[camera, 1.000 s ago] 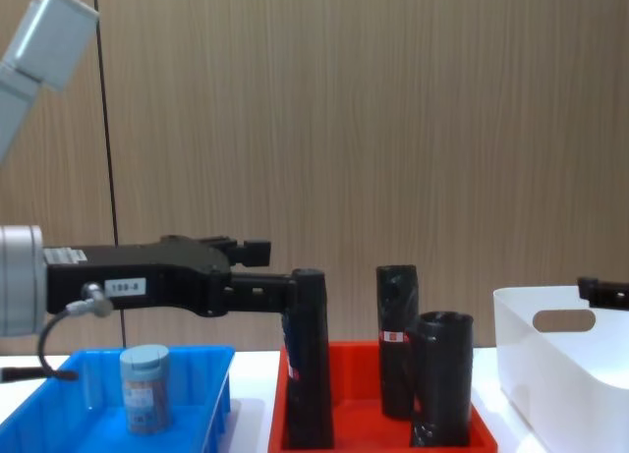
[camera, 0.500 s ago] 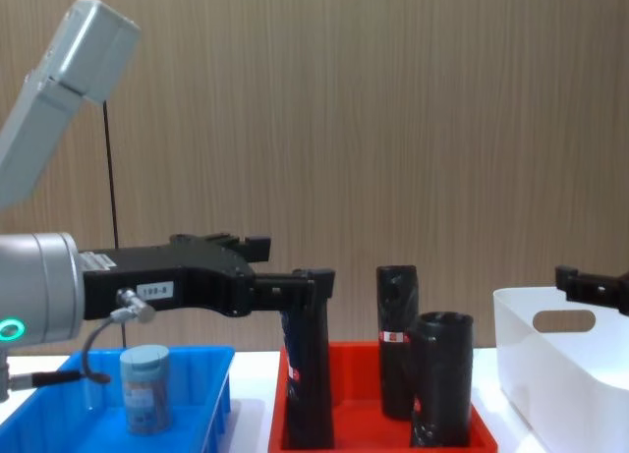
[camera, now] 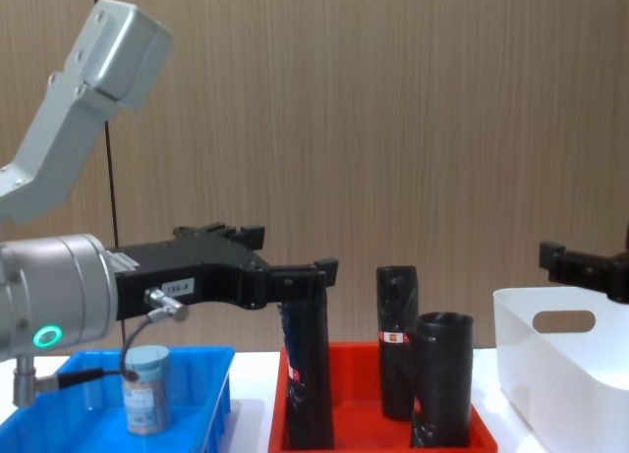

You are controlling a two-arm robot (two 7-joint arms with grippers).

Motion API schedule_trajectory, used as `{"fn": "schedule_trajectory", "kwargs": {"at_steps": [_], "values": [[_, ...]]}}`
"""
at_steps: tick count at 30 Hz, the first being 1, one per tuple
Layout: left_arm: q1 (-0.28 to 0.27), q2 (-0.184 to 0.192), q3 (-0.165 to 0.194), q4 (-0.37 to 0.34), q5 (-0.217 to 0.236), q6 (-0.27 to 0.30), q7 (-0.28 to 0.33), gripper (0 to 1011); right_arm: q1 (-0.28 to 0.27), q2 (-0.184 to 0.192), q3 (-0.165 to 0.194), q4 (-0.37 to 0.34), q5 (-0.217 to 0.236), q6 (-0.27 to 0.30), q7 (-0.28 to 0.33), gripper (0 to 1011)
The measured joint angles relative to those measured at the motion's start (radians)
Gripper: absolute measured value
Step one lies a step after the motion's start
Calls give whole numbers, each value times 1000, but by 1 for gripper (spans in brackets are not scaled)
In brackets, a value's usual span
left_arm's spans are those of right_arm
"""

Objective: Pick the cotton swabs from the blue box and place them into the white box.

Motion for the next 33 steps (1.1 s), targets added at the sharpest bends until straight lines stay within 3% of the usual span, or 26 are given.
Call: {"fn": "schedule_trajectory", "kwargs": {"at_steps": [9, 26, 33], "values": [[17, -14, 17, -25, 31, -11, 110, 1004, -37, -4, -3, -49, 2, -7, -20, 1002], [52, -42, 53, -78, 96, -36, 340, 1004, -39, -4, -2, -52, 2, -8, -22, 1002], [61, -50, 63, -91, 113, -42, 399, 1004, -39, -4, -2, -52, 2, -8, -21, 1002]]}}
